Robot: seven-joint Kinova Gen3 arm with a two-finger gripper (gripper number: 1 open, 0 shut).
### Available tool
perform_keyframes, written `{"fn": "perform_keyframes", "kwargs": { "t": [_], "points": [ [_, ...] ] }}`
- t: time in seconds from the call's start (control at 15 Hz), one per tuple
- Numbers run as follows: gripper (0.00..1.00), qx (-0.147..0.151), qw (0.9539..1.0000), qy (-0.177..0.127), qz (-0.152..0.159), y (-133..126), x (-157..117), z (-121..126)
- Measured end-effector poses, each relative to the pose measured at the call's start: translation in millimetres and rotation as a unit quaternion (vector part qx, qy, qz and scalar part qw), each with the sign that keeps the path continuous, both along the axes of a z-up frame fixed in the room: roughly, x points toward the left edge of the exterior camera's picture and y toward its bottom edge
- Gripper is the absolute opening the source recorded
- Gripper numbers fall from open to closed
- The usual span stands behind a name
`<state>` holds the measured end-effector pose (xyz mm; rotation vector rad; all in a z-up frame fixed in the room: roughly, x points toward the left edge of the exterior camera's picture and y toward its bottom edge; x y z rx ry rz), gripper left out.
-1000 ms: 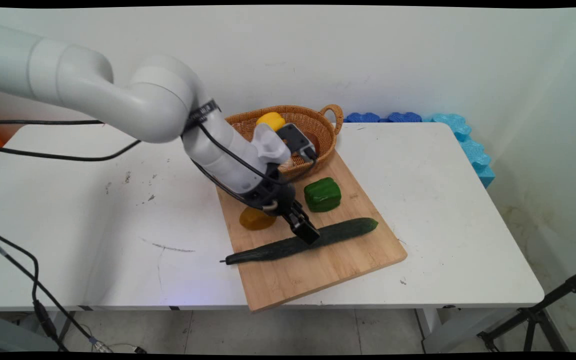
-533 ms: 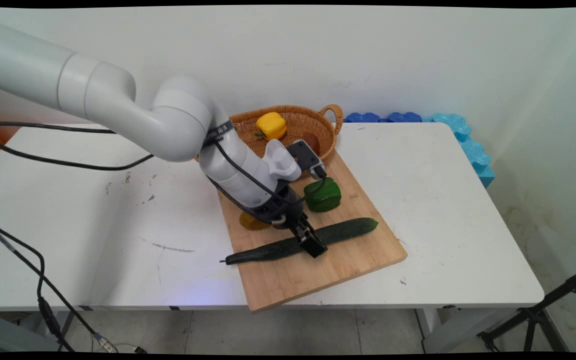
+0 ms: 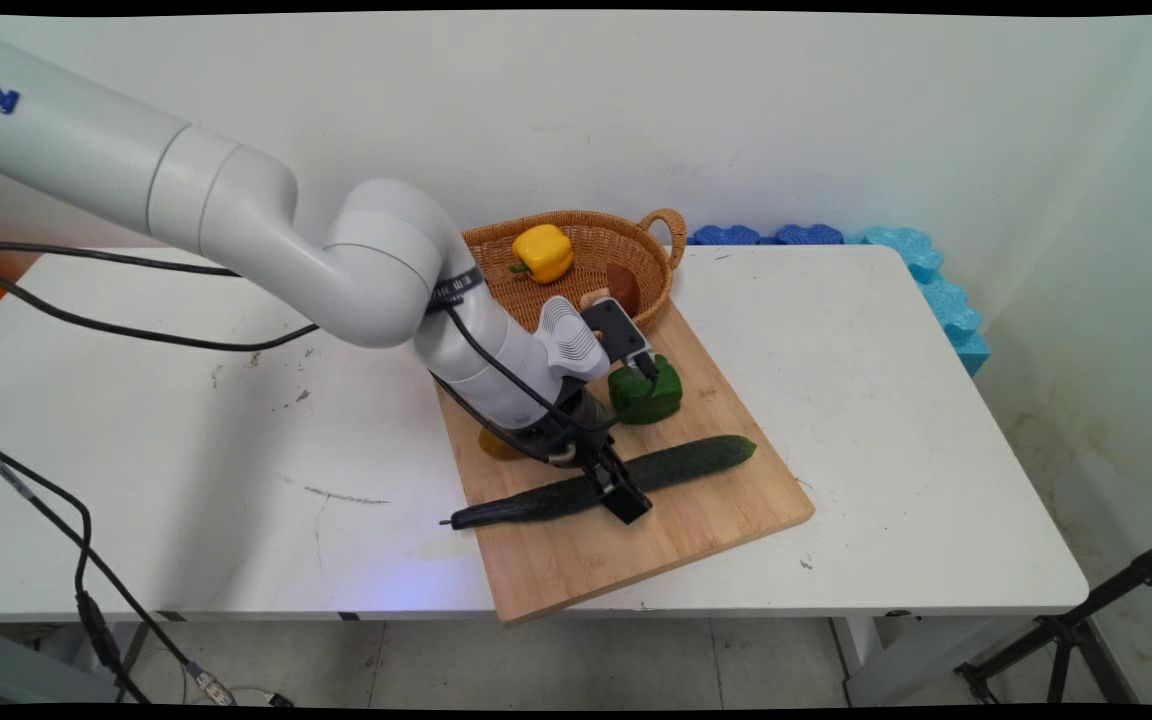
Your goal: Pick up the cucumber from the cutting board
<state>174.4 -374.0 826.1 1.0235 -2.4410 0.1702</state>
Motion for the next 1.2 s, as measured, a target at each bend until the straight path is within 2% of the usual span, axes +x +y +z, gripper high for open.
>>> {"fn": "perform_keyframes", "kwargs": {
  "t": [0.6, 0.93, 1.0, 1.2],
  "points": [
    [1.0, -0.002, 0.9999, -0.016, 0.0, -1.7, -1.8, 12.1],
    [1.0, 0.007, 0.9995, -0.031, 0.0, 1.2, 5.6, 7.8],
    [0.0, 0.008, 0.9994, -0.033, 0.0, 1.3, 6.7, 6.4],
    [0.0, 0.011, 0.9993, -0.036, 0.002, 2.5, 9.1, 3.0]
  ]
}}
